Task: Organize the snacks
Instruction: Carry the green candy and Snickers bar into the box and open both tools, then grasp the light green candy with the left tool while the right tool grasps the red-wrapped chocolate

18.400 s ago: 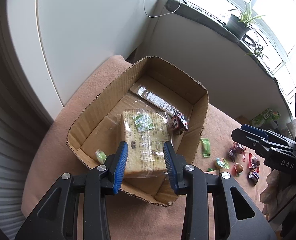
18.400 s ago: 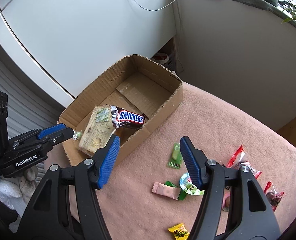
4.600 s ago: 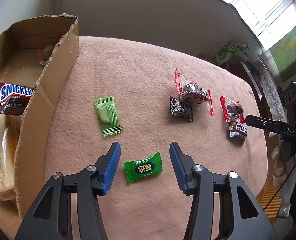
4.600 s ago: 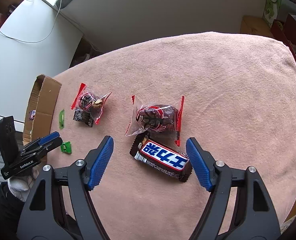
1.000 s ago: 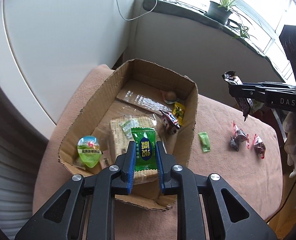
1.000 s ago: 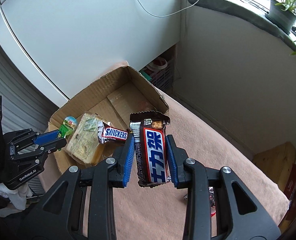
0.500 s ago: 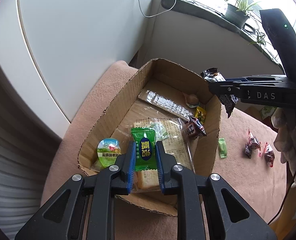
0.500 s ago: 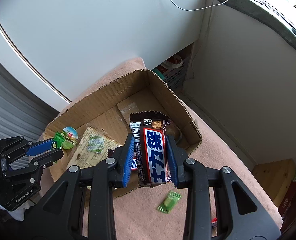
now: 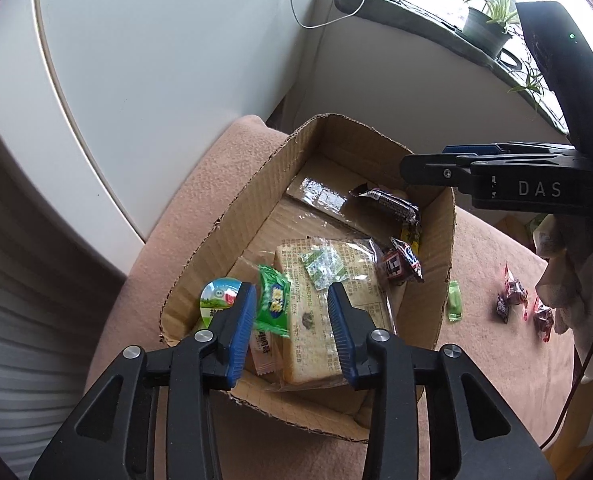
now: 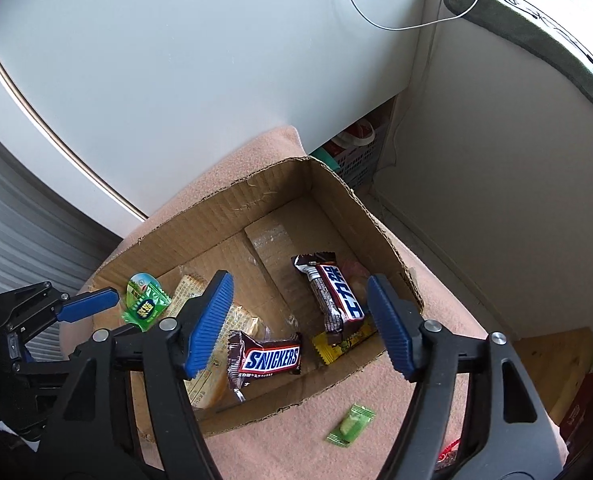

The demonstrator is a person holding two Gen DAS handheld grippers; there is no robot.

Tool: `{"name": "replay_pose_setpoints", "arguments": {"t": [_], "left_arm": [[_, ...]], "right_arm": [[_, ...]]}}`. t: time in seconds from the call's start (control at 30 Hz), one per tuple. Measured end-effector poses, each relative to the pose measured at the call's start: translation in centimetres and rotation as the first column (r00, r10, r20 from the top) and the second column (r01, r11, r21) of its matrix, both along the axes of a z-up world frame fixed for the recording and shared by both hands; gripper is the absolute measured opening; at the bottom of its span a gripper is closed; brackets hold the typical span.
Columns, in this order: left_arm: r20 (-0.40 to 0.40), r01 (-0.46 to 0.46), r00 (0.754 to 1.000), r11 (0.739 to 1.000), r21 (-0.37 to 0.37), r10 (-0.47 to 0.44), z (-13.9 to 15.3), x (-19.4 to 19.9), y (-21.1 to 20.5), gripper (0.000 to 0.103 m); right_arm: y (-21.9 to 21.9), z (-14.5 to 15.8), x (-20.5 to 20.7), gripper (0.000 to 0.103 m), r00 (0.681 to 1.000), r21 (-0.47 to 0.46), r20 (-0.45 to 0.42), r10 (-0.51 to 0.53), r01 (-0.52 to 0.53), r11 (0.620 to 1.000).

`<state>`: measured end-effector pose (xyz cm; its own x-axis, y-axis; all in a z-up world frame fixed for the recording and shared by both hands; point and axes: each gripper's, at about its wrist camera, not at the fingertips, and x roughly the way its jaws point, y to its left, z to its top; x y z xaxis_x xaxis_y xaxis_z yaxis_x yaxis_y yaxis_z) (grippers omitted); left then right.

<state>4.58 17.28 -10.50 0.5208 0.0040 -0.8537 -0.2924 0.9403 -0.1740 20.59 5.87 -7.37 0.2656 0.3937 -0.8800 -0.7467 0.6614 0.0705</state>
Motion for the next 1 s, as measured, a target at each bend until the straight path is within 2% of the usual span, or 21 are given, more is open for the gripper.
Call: {"name": "replay_pose_setpoints", "arguments": {"t": [0.33, 0.63, 0.83, 1.0], "left_arm": [[0.015, 0.005, 1.000, 1.000, -0.015, -0.005, 0.5, -0.3, -0.5, 0.036], [0.043, 0.051, 0.998, 0.999, -0.016, -0.050, 1.4, -0.6, -2.4, 0.036], [0.057, 0.098, 0.994, 0.995, -0.020, -0.097, 1.8, -0.3, -4.6, 0.036], [0.063, 0.147, 0.987, 0.988, -0.034, -0.145, 1.9, 0.3, -6.5, 0.036]], "right_arm": [[-3.2, 1.2, -0.2, 0.076, 0.998, 0.035, 0.003, -0.070, 0.070, 0.997], [-8.6, 2.4, -1.2, 0.077, 0.987, 0.076, 0.008, -0.161, 0.160, 0.984], [-14.7, 2.9, -1.7, 0.077, 0.962, 0.112, -0.008, -0.272, 0.271, 0.956], [-20.7, 2.6, -2.2, 0.077, 0.922, 0.119, -0.024, -0.387, 0.387, 0.914]]}}
